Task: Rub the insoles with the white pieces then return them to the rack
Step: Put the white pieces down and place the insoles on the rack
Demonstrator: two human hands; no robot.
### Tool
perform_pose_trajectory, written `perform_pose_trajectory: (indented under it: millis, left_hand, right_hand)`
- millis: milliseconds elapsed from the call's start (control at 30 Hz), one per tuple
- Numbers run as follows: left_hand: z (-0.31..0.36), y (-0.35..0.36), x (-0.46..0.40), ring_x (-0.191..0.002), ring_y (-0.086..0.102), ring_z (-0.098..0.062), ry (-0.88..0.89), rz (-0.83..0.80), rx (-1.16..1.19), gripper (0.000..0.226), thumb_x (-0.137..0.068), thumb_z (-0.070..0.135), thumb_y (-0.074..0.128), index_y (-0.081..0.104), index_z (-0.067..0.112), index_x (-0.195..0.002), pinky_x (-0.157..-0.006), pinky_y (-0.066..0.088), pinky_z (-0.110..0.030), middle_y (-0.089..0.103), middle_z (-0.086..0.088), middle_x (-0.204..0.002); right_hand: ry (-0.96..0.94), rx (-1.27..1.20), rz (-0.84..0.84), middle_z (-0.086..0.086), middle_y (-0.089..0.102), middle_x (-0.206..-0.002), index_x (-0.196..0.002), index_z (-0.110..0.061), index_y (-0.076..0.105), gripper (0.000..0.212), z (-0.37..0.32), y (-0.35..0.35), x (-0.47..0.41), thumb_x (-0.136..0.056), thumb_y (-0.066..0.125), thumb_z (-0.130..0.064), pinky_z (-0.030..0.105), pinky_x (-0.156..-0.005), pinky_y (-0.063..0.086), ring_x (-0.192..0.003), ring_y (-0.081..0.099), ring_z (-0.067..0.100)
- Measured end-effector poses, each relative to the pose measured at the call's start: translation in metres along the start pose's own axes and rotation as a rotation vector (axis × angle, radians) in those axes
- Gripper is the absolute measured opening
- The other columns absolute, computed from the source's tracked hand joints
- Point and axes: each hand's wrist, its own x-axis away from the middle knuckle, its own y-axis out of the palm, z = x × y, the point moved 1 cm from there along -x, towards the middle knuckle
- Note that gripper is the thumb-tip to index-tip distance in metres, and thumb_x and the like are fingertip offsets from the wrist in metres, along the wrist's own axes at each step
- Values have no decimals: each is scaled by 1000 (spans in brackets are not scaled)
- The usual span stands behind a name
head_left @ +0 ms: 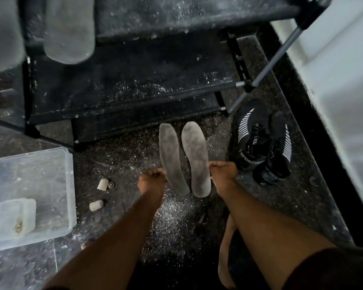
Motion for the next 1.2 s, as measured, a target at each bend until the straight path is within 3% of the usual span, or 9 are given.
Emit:
perform_pose_trajectory:
  millis: [133,300,400,467,533,800,1000,1100,1200]
  left_hand:
    - [11,-11,18,-79,74,-22,8,-48,38,12,-88,-5,72,74,6,-91,-69,63,-33,78,-7,-90]
    - [35,-37,60,-78,73,-22,108,-85,15,9,-91,-1,71,74,7,-92,-77,63,-39,78,-6,-88]
    - [46,-55,83,-65,71,-20,203,-60,-8,11,-91,1,72,77,11,-87,-65,64,-37,79,-7,-81]
    - [56,-69,105,-58,67,-16,238,-37,6,13,-90,-3,70,77,8,-86,-50,57,-26,78,-8,-78]
    - [64,-79,121,-56,67,-17,273,-69,20,17,-90,-7,68,76,7,-84,-47,53,-25,77,-11,-77]
    - [110,-109,208,-75,74,-24,458,-125,87,10,-91,3,74,79,11,-87,-68,60,-35,79,-4,-77]
    - [172,-106,244,-78,77,-24,519,-164,156,10,-89,3,75,80,11,-84,-83,64,-43,79,-5,-80]
    - [216,-95,250,-71,74,-21,485,-203,233,14,-92,-3,69,76,5,-84,-74,62,-36,79,-15,-85]
    - [261,-84,244,-65,74,-19,451,-177,279,18,-94,-5,67,74,3,-80,-58,58,-26,78,-11,-77]
  right_hand:
    - [-20,-34,-24,10,70,-74,-84,2,75,6,-17,-12,19,-84,70,5,16,-41,45,-53,59,12]
    - [-28,-71,-57,5,69,-66,-83,4,73,4,-44,-29,56,-84,70,6,18,-40,45,-51,62,13]
    - [-7,-100,-91,9,65,-60,-88,16,68,8,-61,-38,79,-86,60,14,19,-36,42,-37,55,9]
    - [-45,-115,-94,14,67,-65,-79,7,72,11,-76,-50,101,-85,64,11,20,-36,42,-36,55,10]
    - [-103,-158,-101,12,66,-64,-77,5,73,11,-89,-62,121,-83,67,11,18,-35,41,-34,54,8]
    - [-261,-251,-180,8,71,-63,-86,4,75,6,-143,-111,182,-84,70,4,24,-46,52,-48,63,13]
    - [-341,-343,-135,12,74,-78,-81,-4,76,2,-216,-124,187,-82,75,-2,38,-68,60,-67,70,24]
    - [-302,-408,-108,16,73,-79,-79,0,75,4,-260,-118,176,-77,77,-2,39,-64,58,-67,69,28]
    - [-350,-341,-141,9,70,-76,-92,0,73,13,-302,-109,157,-79,72,-3,30,-58,52,-61,62,22]
